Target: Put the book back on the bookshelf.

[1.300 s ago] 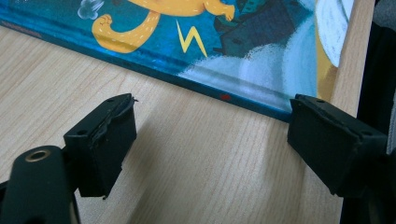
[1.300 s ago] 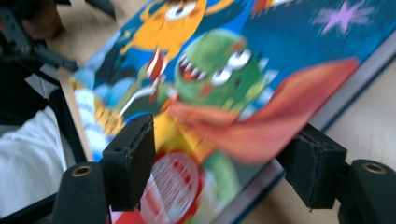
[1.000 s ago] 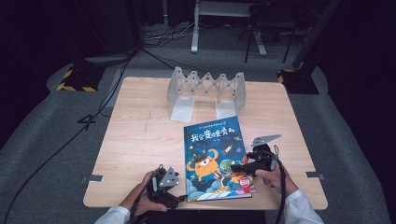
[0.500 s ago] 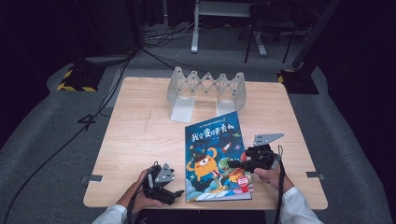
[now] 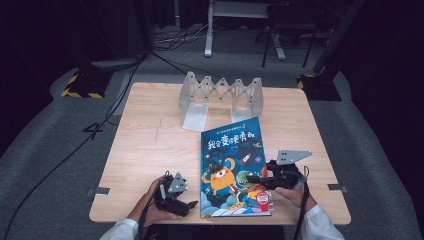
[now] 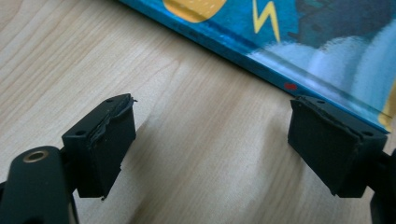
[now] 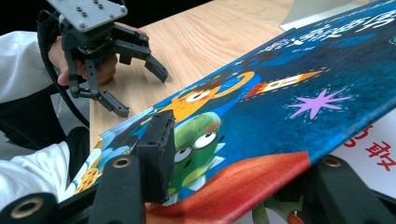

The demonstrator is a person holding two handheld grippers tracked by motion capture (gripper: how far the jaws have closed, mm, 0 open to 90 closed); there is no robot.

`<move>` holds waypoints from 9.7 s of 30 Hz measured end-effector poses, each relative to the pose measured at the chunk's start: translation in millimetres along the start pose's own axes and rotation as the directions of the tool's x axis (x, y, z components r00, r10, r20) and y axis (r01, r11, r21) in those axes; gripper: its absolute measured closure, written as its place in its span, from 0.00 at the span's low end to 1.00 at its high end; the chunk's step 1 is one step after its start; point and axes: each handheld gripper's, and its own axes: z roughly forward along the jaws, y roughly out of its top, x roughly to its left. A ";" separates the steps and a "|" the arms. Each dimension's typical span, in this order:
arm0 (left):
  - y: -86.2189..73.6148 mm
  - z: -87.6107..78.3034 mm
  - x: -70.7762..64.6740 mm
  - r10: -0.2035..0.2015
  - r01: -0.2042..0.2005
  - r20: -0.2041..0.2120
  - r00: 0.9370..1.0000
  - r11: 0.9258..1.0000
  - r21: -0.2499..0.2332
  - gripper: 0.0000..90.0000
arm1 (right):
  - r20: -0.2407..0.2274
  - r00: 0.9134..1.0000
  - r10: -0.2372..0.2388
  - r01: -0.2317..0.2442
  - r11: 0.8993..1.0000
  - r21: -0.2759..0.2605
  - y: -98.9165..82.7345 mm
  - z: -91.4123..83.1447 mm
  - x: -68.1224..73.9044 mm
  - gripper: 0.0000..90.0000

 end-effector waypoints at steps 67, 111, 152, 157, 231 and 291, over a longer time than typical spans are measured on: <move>76.8 -17.0 20.2 0.061 0.015 0.160 0.985 0.900 -0.436 0.36 | 0.187 0.969 -0.164 0.186 0.977 -0.104 -8.6 -20.6 13.9 0.60; 83.5 1.4 -30.0 0.215 -0.149 0.087 0.973 0.868 -0.473 0.87 | 0.301 0.954 -0.006 0.044 0.992 -0.119 -24.7 -40.6 5.9 0.35; 107.3 -17.0 -30.6 0.218 -0.180 -0.002 0.976 0.800 -0.573 0.90 | 0.459 0.888 0.025 -0.008 0.999 -0.039 -50.6 -46.6 -9.0 0.46; 114.7 -17.7 -33.5 0.246 -0.253 -0.088 0.965 0.794 -0.553 0.92 | 0.484 0.870 0.087 -0.069 0.996 -0.056 -58.5 -54.0 -23.4 0.45; 87.9 -65.1 88.3 -0.324 0.015 -0.332 0.886 0.735 -0.678 0.92 | 0.491 0.870 0.045 -0.112 0.988 0.106 -71.1 -38.4 -36.8 0.41; 113.6 7.2 112.5 -0.440 0.076 -0.492 0.751 0.798 -0.598 0.79 | 0.490 0.871 -0.018 -0.081 0.981 0.179 -70.9 -30.1 -34.5 0.38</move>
